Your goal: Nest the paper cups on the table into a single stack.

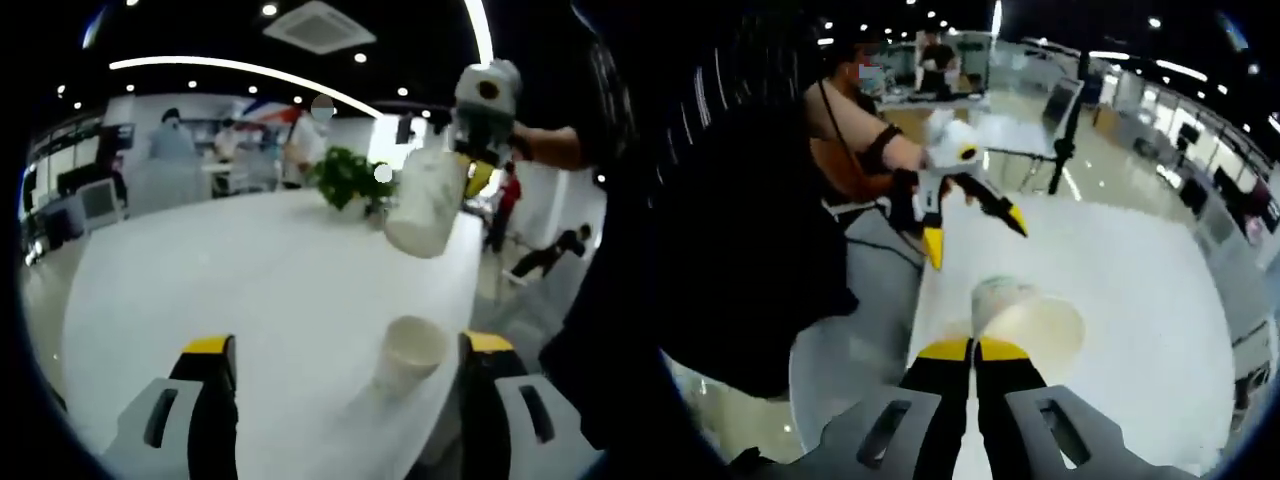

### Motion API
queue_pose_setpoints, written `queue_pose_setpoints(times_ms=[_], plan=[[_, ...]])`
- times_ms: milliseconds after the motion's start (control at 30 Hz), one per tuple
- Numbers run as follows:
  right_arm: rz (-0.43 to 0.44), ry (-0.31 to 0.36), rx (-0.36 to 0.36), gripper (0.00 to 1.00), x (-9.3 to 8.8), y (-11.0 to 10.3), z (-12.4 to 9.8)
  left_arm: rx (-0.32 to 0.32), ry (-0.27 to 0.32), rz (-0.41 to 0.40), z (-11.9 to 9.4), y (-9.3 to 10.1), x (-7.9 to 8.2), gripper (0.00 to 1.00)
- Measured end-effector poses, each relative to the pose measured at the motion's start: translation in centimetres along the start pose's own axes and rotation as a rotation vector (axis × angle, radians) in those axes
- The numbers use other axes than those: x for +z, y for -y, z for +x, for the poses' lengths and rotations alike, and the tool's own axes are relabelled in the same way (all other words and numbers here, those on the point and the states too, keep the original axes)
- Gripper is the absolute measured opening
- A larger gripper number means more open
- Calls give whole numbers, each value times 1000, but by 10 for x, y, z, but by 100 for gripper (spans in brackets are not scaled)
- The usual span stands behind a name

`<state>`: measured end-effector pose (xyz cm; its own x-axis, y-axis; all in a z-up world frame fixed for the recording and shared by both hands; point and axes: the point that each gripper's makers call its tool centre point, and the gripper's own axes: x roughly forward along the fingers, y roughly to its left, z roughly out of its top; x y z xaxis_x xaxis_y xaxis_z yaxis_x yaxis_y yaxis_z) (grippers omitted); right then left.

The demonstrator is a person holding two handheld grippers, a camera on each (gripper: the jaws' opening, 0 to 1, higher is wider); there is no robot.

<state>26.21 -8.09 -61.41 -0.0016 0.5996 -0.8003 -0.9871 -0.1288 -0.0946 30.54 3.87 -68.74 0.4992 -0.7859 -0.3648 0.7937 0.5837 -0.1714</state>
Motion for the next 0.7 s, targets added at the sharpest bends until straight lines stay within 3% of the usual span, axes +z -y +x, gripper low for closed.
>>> queue_pose_setpoints(times_ms=[300,400,700], plan=[[-190,-173,53,0,-16,-16,13,-7,-9,-3,3,1,-5,91],[-308,-234,46,0,-22,-13,17,-7,2,-15,4,2,-3,91],[-405,-314,108,0,-32,-24,37,-14,-4,-21,6,4,-9,90]])
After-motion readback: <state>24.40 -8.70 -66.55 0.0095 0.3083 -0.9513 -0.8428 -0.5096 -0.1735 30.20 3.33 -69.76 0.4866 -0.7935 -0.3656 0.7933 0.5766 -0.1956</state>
